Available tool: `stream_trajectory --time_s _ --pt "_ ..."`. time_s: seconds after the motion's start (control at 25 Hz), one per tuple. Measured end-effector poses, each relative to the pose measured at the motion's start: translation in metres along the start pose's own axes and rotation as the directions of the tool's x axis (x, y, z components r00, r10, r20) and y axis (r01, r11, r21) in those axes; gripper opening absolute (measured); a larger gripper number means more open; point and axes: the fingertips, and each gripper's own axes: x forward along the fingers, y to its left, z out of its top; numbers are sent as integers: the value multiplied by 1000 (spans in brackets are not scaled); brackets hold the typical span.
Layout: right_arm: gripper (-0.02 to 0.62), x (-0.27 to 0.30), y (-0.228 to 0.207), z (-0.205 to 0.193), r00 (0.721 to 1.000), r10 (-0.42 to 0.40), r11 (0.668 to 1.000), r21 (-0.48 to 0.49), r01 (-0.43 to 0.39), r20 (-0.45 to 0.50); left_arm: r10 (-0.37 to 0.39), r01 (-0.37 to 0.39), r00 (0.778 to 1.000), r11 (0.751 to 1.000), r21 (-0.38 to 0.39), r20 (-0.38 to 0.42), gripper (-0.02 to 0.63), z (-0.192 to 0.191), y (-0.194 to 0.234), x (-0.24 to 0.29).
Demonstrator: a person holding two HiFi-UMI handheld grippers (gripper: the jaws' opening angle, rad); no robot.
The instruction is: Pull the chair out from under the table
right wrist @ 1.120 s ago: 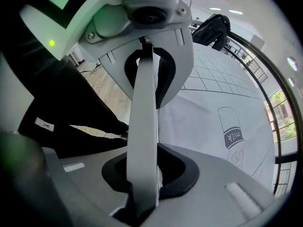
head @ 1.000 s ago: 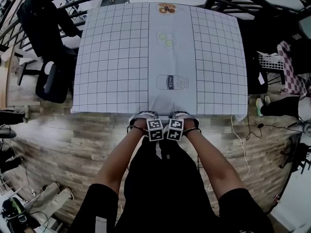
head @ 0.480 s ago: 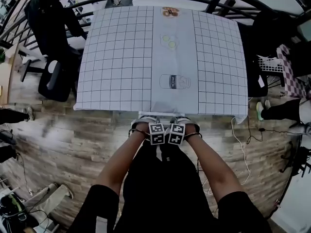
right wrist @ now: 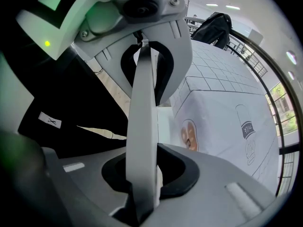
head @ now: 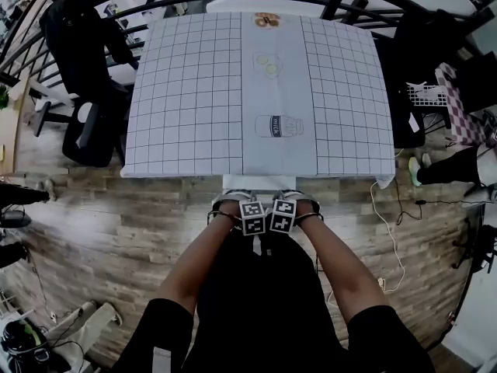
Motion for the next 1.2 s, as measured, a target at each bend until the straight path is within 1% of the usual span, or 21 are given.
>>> stream_trajectory --time_s 0.12,0.28,0.4,0.52,0.72,0.84,0.96,1.08,1.2 --pt "75 -1 13 1 1000 12 1000 2 -12 2 -7 7 1000 1000 -14 7 77 0 -14 -1" --pt "77 0 23 1 1000 8 1000 -11 -8 5 -15 16 1000 999 -47 27 78 1 -25 -2" --pt "77 -1 32 -1 1000 10 1000 -7 -10 0 -16 17 999 999 -51 33 78 4 -33 -4" --pt "77 -1 35 1 1000 -7 1000 -14 7 4 -3 4 1000 999 -53 28 78 2 -38 -4" --pt "78 2 66 0 1000 0 1000 13 -1 14 13 -13 1000 999 -48 17 78 1 -68 -2" --pt "78 3 83 -2 1000 5 1000 13 -5 0 14 -14 1000 998 -69 0 78 4 -85 -1" --pt "78 3 96 -3 1000 -4 1000 2 4 -3 25 -25 1000 995 -97 0 78 4 -100 -1" --pt "78 2 104 -4 1000 1 1000 -15 -1 -7 33 -34 999 995 -97 -12 77 5 -109 -3" --pt "80 0 115 -4 1000 12 1000 -24 -12 -3 42 -42 999 993 -114 -3 77 6 -120 -5"
